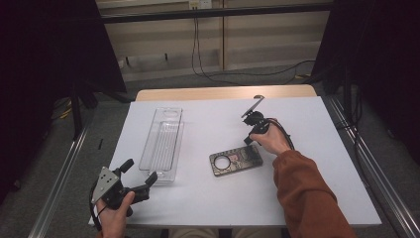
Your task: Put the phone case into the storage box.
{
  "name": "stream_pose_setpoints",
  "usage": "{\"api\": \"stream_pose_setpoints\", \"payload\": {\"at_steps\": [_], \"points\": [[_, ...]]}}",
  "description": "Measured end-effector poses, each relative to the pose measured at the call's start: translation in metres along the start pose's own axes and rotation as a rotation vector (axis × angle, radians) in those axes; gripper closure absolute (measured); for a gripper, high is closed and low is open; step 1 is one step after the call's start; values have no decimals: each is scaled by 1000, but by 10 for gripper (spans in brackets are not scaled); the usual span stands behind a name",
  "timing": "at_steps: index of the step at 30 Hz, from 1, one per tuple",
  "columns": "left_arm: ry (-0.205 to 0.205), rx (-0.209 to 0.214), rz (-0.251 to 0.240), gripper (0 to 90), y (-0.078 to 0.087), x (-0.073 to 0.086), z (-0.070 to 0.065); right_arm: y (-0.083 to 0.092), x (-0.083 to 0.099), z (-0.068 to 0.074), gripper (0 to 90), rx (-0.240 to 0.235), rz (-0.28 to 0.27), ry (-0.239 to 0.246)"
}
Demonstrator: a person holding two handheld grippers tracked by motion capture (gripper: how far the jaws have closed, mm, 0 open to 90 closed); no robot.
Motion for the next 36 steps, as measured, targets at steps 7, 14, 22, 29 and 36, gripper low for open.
{"api": "stream_pose_setpoints", "payload": {"at_steps": [7,14,22,29,36], "points": [[1,-2,-1,33,0,0,0,1,7,0,900,-3,3,5],[5,-7,-1,33,0,0,0,3,14,-1,900,-11,10,3],[7,-7,0,33,0,0,-1,5,23,-2,900,-7,12,11],[12,-6,-1,33,-1,0,-1,6,32,-1,900,-4,2,14],[10,-7,0,33,-1,0,-1,9,39,1,900,-6,20,14]]}}
Point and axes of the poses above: each handheld gripper's, and its own axes: y roughly backward along the jaws, x roughly out of its underside, z roughly to its left, the point moved 1 cm from there along -y, roughly forward along the jaws, and after that the axes turned 11 degrees about z, right-handed, at the moved point
